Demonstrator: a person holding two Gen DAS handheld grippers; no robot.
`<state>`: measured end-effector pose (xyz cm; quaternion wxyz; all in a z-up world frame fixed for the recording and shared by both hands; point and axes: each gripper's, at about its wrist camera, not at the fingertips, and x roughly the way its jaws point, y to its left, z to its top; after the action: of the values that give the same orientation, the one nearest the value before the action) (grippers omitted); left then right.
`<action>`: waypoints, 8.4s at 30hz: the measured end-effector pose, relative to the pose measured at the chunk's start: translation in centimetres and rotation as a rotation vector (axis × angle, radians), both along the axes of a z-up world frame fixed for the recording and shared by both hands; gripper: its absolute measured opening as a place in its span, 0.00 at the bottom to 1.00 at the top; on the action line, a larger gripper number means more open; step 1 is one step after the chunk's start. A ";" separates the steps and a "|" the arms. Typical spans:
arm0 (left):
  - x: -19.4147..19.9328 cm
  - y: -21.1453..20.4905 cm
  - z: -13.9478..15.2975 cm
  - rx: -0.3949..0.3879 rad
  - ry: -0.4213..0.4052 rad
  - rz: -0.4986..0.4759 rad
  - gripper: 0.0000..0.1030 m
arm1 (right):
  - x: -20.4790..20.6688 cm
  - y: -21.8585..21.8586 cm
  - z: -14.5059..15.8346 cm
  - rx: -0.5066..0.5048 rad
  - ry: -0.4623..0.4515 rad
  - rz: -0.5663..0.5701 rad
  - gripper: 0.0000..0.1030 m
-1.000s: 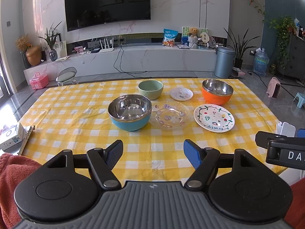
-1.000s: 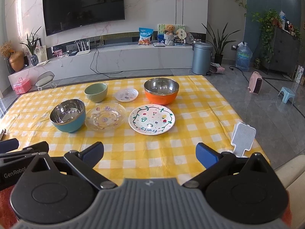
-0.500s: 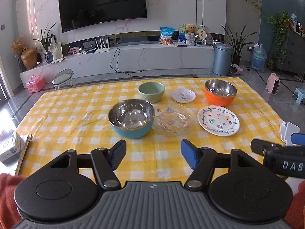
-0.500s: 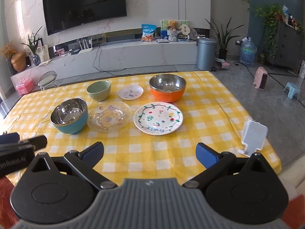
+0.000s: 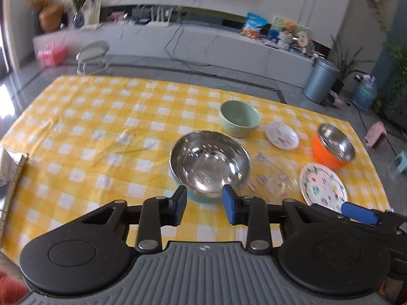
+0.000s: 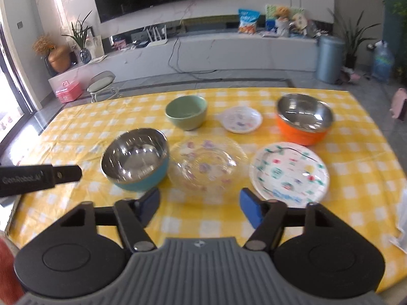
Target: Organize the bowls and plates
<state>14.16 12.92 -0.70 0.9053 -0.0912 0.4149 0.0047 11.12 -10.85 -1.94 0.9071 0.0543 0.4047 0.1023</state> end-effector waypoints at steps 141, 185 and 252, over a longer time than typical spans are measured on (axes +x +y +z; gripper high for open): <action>22.8 -24.2 -7.7 -0.096 0.190 -0.258 0.30 | 20.8 -21.4 -8.9 0.162 0.212 -0.434 0.23; 3.0 -8.2 2.9 -0.117 0.064 0.089 0.11 | 6.0 -8.2 1.4 0.255 0.092 -0.041 0.12; -5.5 2.2 -3.9 -0.308 0.191 0.199 0.15 | 1.3 0.7 -6.2 0.211 0.334 -0.028 0.09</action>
<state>8.66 15.15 -4.56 0.8323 -0.2683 0.4834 0.0394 12.43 -10.19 -8.17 0.8180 0.1707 0.5357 0.1210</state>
